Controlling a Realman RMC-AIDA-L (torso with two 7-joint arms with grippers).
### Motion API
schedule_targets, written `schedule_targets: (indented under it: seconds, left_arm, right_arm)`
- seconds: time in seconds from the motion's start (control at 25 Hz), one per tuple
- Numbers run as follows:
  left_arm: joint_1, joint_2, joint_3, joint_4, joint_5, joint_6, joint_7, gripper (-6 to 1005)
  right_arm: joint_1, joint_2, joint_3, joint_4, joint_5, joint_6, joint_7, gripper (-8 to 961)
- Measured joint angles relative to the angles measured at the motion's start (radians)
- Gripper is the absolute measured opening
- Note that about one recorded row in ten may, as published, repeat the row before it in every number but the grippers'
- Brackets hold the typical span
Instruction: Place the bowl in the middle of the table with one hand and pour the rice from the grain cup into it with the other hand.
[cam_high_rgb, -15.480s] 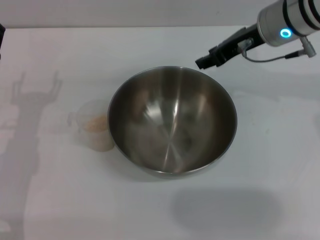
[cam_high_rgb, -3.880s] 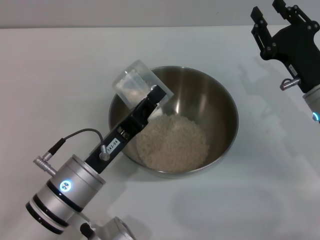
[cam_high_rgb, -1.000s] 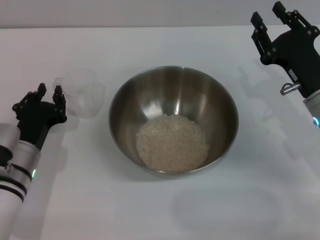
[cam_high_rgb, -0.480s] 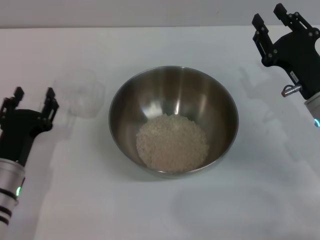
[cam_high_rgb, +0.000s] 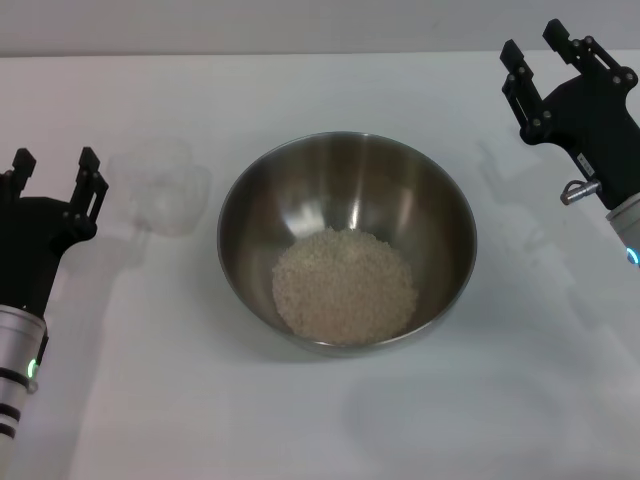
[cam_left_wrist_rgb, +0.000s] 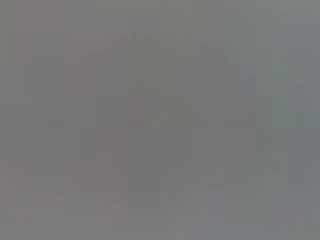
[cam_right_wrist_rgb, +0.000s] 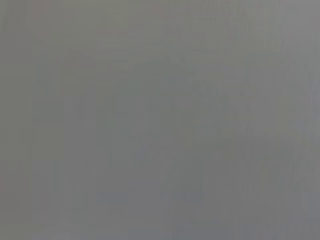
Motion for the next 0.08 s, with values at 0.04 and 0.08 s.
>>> schedule_targets:
  seconds: [0.04,0.08]
  left_arm:
    - [-0.004,0.000,0.001,-0.001,0.002,0.004,0.000,707]
    - [-0.007,-0.001,0.002,-0.003,0.004,0.005,0.000,707]
  right_arm:
    - [0.000,0.000,0.000,0.000,0.000,0.000,0.000,455]
    - [0.000,0.000,0.000,0.000,0.000,0.000,0.000,455]
